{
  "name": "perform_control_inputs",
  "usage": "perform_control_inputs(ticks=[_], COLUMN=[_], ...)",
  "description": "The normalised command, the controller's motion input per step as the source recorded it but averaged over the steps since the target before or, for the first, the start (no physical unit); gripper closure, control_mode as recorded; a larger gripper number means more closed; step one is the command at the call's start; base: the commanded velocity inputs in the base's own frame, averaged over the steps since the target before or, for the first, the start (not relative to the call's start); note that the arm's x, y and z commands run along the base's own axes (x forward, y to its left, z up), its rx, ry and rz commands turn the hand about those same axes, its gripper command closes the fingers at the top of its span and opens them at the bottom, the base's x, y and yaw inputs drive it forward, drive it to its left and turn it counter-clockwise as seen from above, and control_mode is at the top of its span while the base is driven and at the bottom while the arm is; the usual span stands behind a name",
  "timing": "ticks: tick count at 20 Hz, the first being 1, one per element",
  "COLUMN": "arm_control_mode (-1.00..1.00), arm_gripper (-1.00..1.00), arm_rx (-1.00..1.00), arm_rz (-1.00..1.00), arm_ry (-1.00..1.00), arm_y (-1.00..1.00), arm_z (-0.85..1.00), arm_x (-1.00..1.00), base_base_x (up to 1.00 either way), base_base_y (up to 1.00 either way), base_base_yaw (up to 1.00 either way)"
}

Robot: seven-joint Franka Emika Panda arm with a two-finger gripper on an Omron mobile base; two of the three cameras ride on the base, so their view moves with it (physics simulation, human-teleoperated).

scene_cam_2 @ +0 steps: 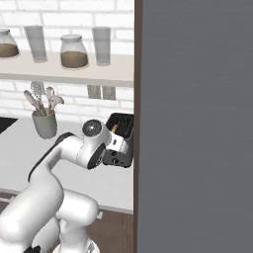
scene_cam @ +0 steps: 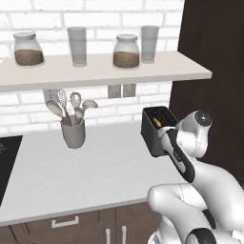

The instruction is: Start the toaster. Once the lever pops up, take the bread to the plate on the dining counter.

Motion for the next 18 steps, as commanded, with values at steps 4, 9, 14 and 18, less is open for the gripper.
perform_control_inputs(ticks=[4,9,14,18], arm_control_mode=[-1.0,-1.0,-1.0,-1.0], arm_gripper=[1.0,1.0,1.0,1.0], arm_rx=[0.01,0.01,0.0,0.0], arm_rz=[0.0,0.02,0.03,0.02], arm_ry=[-0.17,-0.09,0.0,0.14], arm_y=[0.36,0.2,0.0,0.0], arm_z=[0.76,0.92,0.7,0.21], arm_x=[-0.11,-0.19,-0.34,-0.43], base_base_x=[0.0,0.0,0.0,0.0], base_base_y=[0.0,0.0,0.0,0.0], base_base_yaw=[0.0,0.0,0.0,0.0])
